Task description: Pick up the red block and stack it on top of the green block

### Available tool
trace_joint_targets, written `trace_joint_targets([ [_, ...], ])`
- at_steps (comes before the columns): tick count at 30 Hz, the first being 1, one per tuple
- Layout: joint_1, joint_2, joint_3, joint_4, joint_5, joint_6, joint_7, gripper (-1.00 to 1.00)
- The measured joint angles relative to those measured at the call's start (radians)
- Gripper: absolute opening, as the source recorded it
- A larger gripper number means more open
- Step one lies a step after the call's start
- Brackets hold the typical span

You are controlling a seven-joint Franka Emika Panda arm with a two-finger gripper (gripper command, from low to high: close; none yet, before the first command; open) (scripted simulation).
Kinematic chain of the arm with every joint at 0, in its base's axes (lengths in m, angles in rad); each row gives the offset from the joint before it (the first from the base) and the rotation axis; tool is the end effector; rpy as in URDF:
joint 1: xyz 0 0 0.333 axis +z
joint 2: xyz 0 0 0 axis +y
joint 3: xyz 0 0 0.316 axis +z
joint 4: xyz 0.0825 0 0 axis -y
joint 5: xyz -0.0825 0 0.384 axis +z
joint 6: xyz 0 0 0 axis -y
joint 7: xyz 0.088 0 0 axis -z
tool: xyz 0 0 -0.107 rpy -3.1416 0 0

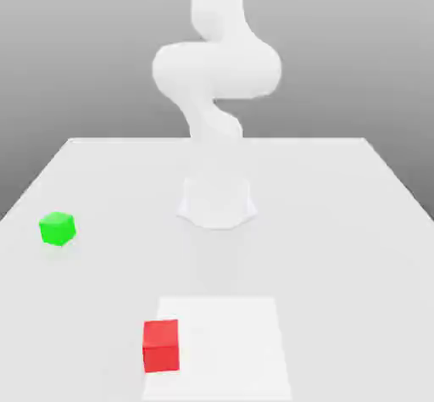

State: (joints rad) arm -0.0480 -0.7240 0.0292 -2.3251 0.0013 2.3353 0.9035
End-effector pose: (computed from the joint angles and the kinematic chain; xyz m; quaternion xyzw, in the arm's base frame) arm 0.3759 -0.0032 0.6746 -0.8358 0.4155 -0.3284 0.1448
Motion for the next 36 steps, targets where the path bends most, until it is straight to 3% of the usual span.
trace_joint_targets([
  [17, -0.271, 0.519, 0.162, -0.171, -0.050, 0.240, 0.748, 0.00],
  [27, -0.318, 0.819, 0.145, -0.271, -0.062, 0.380, 1.171, 0.00],
  [33, -0.275, 1.029, 0.084, -0.253, -0.131, 0.545, 1.267, 0.00],
  [34, -0.269, 1.049, 0.076, -0.250, -0.138, 0.561, 1.273, -1.00],
  [36, -0.269, 1.049, 0.076, -0.250, -0.138, 0.562, 1.273, -1.00],
])
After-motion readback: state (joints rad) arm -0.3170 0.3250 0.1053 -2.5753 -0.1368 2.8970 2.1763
